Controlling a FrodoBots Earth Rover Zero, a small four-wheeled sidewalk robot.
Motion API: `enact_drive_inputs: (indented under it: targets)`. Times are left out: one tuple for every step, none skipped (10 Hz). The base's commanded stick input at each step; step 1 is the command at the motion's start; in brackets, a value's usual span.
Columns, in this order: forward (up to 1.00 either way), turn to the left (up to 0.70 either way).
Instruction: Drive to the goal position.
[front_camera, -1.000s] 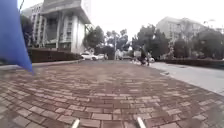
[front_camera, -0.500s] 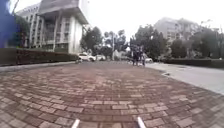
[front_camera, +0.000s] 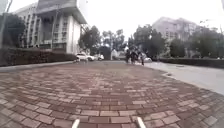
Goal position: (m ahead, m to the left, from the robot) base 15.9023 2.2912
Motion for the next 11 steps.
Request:
enact_drive_inputs:
  targets:
    - [0.7, -0.14]
    - [0.7, -0.14]
    - [0.7, -0.14]
    - [0.7, -0.14]
    - [0.7, -0.14]
    - [0.7, -0.14]
    - [0.7, -0.14]
    - [0.7, -0.14]
    - [0.7, -0.14]
    - [0.7, -0.14]
    - [0.7, -0.14]
